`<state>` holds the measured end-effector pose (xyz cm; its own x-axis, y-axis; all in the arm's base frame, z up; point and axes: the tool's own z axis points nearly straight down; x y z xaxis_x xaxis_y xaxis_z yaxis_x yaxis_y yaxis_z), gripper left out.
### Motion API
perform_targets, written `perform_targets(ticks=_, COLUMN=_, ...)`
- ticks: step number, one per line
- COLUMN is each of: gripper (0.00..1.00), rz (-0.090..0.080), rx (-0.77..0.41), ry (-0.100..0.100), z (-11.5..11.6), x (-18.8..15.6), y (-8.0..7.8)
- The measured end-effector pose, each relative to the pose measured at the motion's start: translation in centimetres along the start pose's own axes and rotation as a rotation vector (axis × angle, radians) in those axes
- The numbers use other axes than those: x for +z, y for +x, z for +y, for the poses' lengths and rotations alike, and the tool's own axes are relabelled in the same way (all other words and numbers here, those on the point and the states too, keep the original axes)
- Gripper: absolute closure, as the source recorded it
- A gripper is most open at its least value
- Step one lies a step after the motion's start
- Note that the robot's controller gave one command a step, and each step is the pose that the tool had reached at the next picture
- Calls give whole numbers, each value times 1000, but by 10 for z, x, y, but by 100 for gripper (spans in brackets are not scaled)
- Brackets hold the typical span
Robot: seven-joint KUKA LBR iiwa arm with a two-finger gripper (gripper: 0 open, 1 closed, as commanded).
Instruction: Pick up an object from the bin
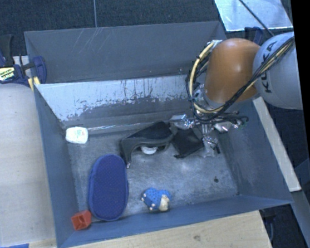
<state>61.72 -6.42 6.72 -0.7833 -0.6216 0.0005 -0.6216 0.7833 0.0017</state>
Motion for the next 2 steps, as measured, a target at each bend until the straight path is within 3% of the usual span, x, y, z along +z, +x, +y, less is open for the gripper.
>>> perform_targets(ticks=1, gripper=100, rz=-5, rx=1, ry=5, z=-1, x=-4, y=-2)
perform_targets(ticks=2, gripper=100, rz=-11, rx=70, ry=10, z=4, x=-161, y=-5)
